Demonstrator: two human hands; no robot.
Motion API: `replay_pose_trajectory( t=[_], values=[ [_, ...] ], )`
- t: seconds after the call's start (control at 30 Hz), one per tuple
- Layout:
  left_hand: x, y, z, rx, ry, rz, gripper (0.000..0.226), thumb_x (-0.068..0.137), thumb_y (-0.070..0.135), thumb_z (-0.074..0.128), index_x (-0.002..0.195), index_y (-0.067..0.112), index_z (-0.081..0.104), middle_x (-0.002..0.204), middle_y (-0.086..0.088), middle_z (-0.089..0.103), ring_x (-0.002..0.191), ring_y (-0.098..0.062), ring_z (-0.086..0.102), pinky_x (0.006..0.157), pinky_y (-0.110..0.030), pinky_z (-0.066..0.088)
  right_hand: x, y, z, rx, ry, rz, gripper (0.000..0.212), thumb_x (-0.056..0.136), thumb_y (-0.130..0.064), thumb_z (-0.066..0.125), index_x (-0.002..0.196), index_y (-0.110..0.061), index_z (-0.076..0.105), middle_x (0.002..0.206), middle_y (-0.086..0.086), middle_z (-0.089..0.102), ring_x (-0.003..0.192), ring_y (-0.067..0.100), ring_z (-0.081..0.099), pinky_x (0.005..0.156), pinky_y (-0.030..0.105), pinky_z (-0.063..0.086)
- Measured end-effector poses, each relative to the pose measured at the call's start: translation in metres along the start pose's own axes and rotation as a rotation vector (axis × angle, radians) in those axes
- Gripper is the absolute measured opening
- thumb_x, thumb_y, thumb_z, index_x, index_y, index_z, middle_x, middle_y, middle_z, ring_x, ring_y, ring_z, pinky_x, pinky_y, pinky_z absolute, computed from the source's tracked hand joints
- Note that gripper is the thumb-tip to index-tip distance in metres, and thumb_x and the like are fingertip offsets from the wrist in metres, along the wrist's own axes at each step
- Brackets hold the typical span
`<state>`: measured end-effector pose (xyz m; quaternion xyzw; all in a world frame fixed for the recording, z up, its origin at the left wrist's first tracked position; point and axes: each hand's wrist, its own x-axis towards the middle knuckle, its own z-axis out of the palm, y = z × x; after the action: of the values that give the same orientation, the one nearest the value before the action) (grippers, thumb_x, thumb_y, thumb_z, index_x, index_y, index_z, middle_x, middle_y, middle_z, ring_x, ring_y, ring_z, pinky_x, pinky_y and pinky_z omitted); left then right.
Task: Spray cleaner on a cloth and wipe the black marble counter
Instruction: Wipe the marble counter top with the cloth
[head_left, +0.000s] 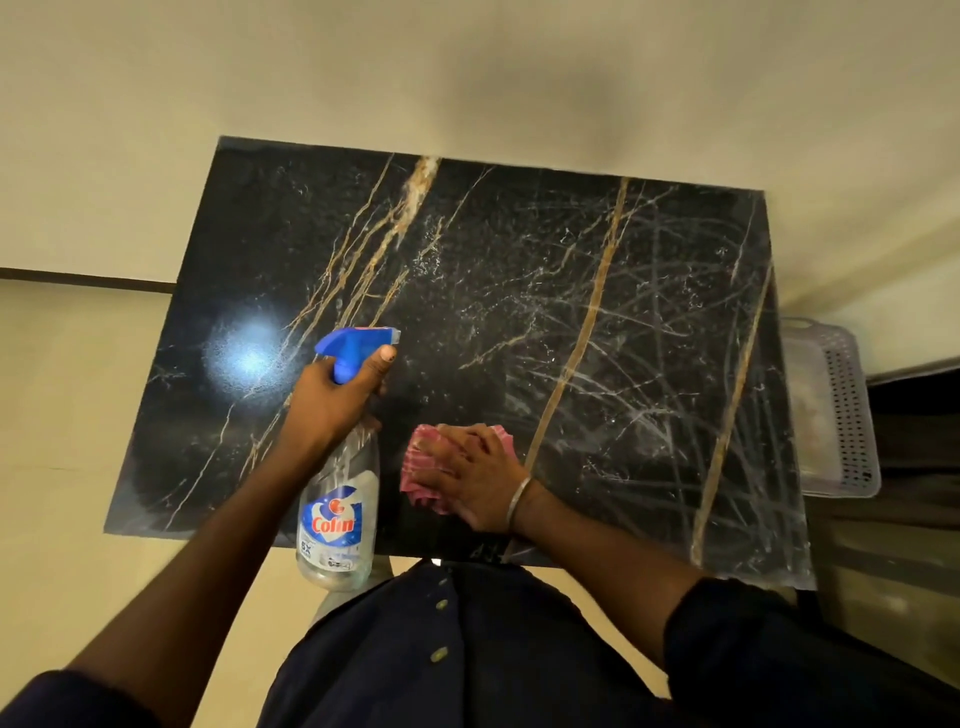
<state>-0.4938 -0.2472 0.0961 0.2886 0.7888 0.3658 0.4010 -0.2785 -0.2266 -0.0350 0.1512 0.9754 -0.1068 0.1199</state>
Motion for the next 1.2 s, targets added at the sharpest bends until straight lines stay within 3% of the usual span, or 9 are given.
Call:
replay_pose_trajectory(
  t=[0.1,0.23,0.57,0.7,0.8,0.9,0.97,1.1,1.2],
  values=[
    [-0.005,0.000,-0.008,0.014,0.021,-0.009,0.062,0.078,0.065,0.060,0.088,0.004,0.068,0.081,-0.015,0.073,0.051,-0.013,0.063,0.065,-0.043,0.059,0.039,-0.011,-0.005,-0.001,-0.024,0.001,0.060,0.086,-0.053,0.053,0.142,-0.037,0.039,0.156,0.005,0.027,0.141,0.035,0.026,0.108,0.054,0.023],
    [-0.013,-0.003,-0.020,0.030,0.043,-0.027,0.064,0.077,0.066,0.056,0.091,0.004,0.067,0.086,-0.015,0.073,0.059,-0.023,0.066,0.064,-0.038,0.058,0.044,-0.004,-0.004,-0.006,0.004,-0.041,0.058,0.090,-0.051,0.048,0.144,-0.036,0.036,0.157,0.006,0.027,0.142,0.035,0.024,0.109,0.054,0.022],
    [-0.015,-0.010,-0.035,-0.019,0.050,-0.023,0.063,0.079,0.061,0.052,0.100,0.003,0.064,0.093,-0.016,0.072,0.069,-0.030,0.066,0.077,-0.050,0.058,-0.056,0.058,0.015,-0.014,0.048,0.067,0.052,0.093,-0.046,0.047,0.143,-0.041,0.037,0.157,0.003,0.031,0.142,0.034,0.029,0.108,0.055,0.024],
    [-0.013,-0.009,-0.038,-0.025,0.043,-0.020,0.059,0.076,0.065,0.053,0.090,0.009,0.065,0.088,-0.014,0.072,0.066,-0.030,0.068,0.072,-0.045,0.059,-0.035,0.047,0.006,0.012,0.017,0.121,0.059,0.087,-0.048,0.051,0.144,-0.040,0.036,0.156,0.005,0.028,0.140,0.034,0.027,0.106,0.053,0.021],
    [-0.011,-0.005,-0.036,-0.010,0.035,-0.013,0.055,0.073,0.066,0.053,0.086,0.013,0.064,0.085,-0.011,0.072,0.065,-0.029,0.069,0.062,-0.035,0.058,0.006,0.036,-0.008,0.042,0.027,0.099,0.058,0.090,-0.047,0.038,0.146,-0.038,0.031,0.159,0.005,0.024,0.141,0.034,0.026,0.106,0.054,0.026],
    [-0.006,0.000,-0.033,0.025,0.045,0.013,0.056,0.074,0.065,0.052,0.084,0.012,0.065,0.083,-0.014,0.072,0.057,-0.020,0.067,0.057,-0.027,0.054,0.055,0.027,-0.021,0.073,0.022,0.125,0.052,0.090,-0.051,0.032,0.140,-0.037,0.038,0.155,0.005,0.030,0.139,0.035,0.033,0.105,0.056,0.032],
    [-0.002,0.002,-0.032,0.037,0.048,0.024,0.059,0.074,0.066,0.053,0.084,0.009,0.066,0.081,-0.014,0.072,0.051,-0.014,0.065,0.056,-0.025,0.053,0.079,0.023,-0.026,0.073,0.016,0.138,0.051,0.091,-0.052,0.031,0.140,-0.039,0.037,0.157,0.003,0.027,0.142,0.035,0.028,0.108,0.057,0.028],
    [0.006,0.004,-0.028,0.058,0.011,0.024,0.066,0.072,0.070,0.053,0.086,0.006,0.066,0.077,-0.010,0.072,0.047,-0.009,0.063,0.053,-0.022,0.050,0.074,0.023,-0.022,0.042,0.062,0.155,0.053,0.091,-0.052,0.028,0.142,-0.038,0.028,0.158,0.004,0.027,0.143,0.035,0.026,0.110,0.055,0.022],
    [0.013,0.004,-0.027,0.028,-0.004,0.022,0.061,0.074,0.065,0.054,0.092,0.007,0.064,0.080,-0.006,0.070,0.053,-0.009,0.063,0.045,-0.015,0.048,0.040,0.032,-0.011,0.099,0.116,0.257,0.055,0.091,-0.047,0.038,0.146,-0.038,0.030,0.159,0.002,0.027,0.143,0.032,0.027,0.108,0.050,0.019]
  ],
)
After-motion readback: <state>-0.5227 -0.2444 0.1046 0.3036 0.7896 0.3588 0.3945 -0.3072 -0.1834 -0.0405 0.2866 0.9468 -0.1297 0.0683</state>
